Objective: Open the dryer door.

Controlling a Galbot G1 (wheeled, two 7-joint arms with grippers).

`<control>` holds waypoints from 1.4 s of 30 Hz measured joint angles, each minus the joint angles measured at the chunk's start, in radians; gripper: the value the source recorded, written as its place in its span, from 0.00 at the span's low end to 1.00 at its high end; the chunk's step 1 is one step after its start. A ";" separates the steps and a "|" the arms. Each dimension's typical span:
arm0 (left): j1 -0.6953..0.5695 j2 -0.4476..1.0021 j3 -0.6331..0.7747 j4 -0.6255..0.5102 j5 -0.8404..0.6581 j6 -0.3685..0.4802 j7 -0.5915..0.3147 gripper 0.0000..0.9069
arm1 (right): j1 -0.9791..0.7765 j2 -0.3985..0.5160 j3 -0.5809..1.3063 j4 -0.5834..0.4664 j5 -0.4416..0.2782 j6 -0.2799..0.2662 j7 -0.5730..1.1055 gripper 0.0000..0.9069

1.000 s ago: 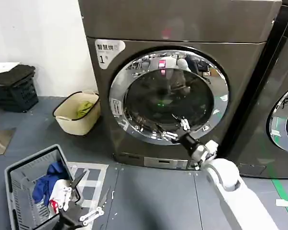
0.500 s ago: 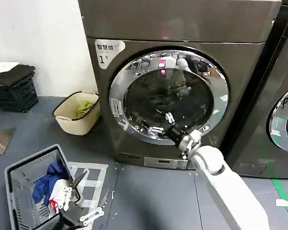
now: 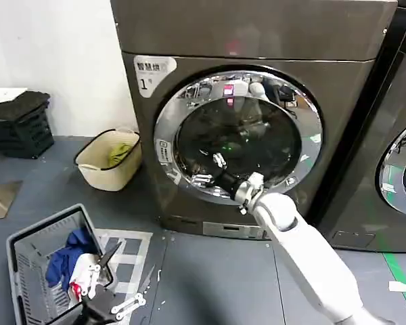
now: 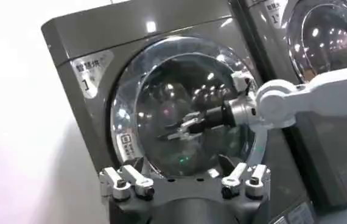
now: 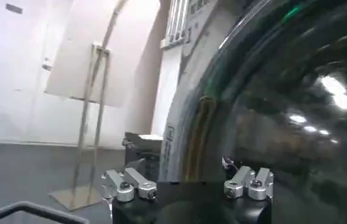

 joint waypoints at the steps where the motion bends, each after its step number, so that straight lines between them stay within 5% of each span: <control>1: 0.000 0.000 0.000 0.000 0.000 0.000 0.000 1.00 | 0.005 0.004 -0.004 -0.007 0.000 0.000 0.000 1.00; 26: 0.001 -0.005 -0.019 -0.009 -0.008 -0.001 0.001 1.00 | 0.116 0.059 -0.089 -0.151 0.003 0.025 -0.092 1.00; 42: -0.004 -0.008 -0.040 -0.013 -0.023 0.001 0.001 1.00 | 0.114 0.037 -0.109 -0.133 0.044 0.053 -0.194 1.00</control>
